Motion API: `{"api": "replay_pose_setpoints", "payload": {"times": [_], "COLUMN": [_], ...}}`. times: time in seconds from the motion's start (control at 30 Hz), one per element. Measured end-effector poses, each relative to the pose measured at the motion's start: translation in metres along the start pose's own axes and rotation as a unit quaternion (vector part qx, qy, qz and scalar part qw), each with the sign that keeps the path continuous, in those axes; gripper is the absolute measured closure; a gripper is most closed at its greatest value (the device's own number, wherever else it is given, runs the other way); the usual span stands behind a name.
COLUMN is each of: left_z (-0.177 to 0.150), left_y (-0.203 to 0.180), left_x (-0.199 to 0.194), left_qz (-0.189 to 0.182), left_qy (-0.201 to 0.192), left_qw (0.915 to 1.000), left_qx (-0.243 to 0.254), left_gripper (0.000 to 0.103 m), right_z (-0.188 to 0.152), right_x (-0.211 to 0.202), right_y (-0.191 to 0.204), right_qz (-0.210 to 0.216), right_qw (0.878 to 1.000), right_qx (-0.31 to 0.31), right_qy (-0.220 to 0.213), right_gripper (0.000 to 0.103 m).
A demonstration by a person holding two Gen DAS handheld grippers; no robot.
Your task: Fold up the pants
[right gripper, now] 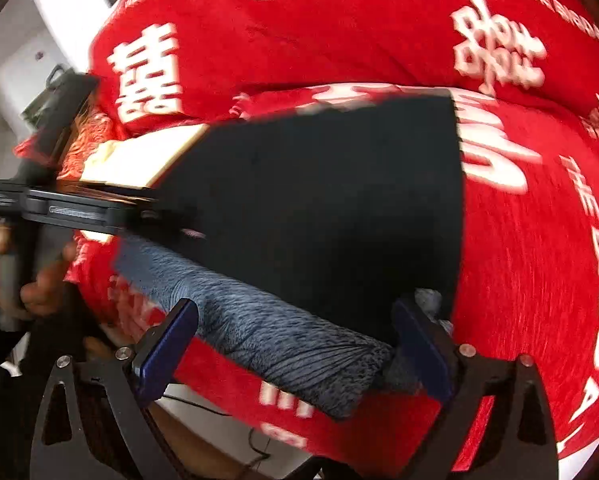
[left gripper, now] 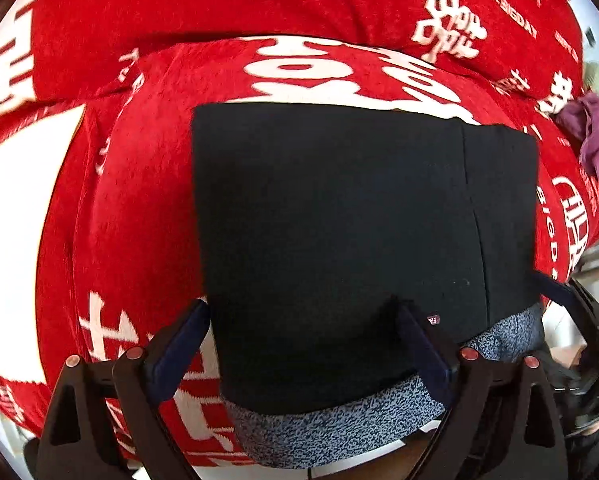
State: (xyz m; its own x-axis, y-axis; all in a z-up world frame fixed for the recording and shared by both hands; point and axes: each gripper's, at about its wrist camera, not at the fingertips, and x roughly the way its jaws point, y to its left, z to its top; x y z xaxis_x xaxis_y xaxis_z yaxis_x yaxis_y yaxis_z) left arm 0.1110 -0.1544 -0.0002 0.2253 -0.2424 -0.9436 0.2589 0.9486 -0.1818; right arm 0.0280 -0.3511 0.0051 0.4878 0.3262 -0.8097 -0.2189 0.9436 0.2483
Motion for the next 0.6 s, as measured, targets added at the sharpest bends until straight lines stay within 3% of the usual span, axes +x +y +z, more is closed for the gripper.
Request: {"api": "replay_pose_setpoints", "payload": {"times": [0.1, 0.17, 0.23, 0.33, 0.43, 0.6], "left_z": [0.004, 0.01, 0.015, 0.013, 0.006, 0.004], "left_y": [-0.004, -0.014, -0.023, -0.028, -0.028, -0.012], "left_x": [-0.018, -0.025, -0.02, -0.005, 0.003, 0.01], "left_qz": [0.025, 0.029, 0.036, 0.042, 0.053, 0.011], "left_qy": [-0.034, -0.051, -0.049, -0.035, -0.041, -0.029], "left_qw": [0.9991, 0.9981, 0.9978, 0.9981, 0.9974, 0.9995], "left_qx": [0.002, 0.02, 0.028, 0.026, 0.029, -0.005], "left_gripper": [0.008, 0.008, 0.008, 0.008, 0.008, 0.007], "right_z": [0.011, 0.028, 0.049, 0.083, 0.111, 0.117], "right_x": [-0.017, -0.035, -0.041, -0.028, -0.001, 0.068], "right_y": [-0.007, -0.004, 0.001, 0.001, 0.002, -0.023], "right_qz": [0.033, 0.036, 0.025, 0.018, 0.017, -0.032], "right_qw": [0.999, 0.998, 0.997, 0.997, 0.998, 0.997], "right_qx": [0.034, 0.011, -0.017, -0.041, -0.05, -0.039], "right_qy": [-0.01, -0.048, -0.067, -0.062, -0.037, 0.057], "right_gripper": [0.004, 0.004, 0.003, 0.003, 0.003, 0.001]}}
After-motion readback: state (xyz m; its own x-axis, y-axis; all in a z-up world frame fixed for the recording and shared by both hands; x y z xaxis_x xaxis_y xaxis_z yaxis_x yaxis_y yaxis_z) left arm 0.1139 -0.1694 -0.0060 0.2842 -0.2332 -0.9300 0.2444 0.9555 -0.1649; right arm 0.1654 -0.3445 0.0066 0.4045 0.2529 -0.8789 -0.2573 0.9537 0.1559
